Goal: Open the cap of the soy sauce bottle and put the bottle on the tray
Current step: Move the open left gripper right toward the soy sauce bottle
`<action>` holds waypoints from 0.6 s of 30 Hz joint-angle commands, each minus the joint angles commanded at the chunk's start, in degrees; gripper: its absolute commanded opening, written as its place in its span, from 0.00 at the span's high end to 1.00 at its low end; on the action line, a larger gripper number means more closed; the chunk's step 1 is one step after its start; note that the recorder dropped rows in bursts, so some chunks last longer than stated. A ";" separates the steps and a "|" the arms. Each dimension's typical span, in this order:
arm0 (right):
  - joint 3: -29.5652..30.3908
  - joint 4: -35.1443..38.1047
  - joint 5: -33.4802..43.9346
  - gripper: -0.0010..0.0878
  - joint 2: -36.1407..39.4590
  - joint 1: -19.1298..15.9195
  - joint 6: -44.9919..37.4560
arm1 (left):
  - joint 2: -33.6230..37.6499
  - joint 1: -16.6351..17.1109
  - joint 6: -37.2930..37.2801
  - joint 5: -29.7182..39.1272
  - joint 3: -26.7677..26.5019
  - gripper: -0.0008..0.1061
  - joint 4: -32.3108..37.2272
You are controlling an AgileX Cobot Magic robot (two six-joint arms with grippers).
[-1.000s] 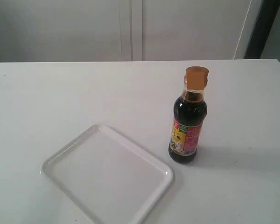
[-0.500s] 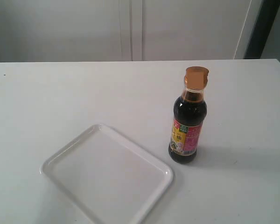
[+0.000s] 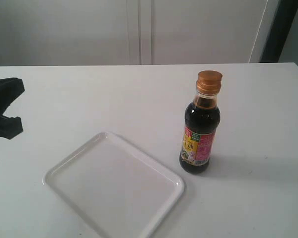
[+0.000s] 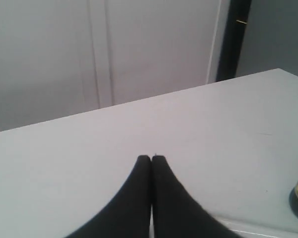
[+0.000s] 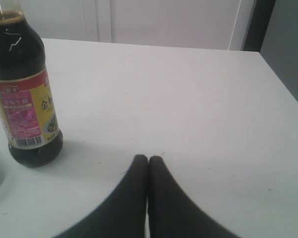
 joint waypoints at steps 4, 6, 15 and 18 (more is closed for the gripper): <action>0.00 0.00 0.00 0.99 0.00 0.00 0.00 | 1.82 -1.92 0.00 -4.16 0.00 0.99 0.99; 0.00 0.00 0.00 0.99 0.00 0.00 0.00 | 2.76 -3.05 0.00 -6.12 0.00 0.99 2.68; 0.00 0.00 0.00 0.99 0.00 0.00 0.00 | 8.93 -8.16 0.13 -10.30 -1.90 0.99 5.87; 0.00 0.00 0.00 0.99 0.00 0.00 0.00 | 11.16 -10.57 0.13 -10.43 -4.28 0.99 6.65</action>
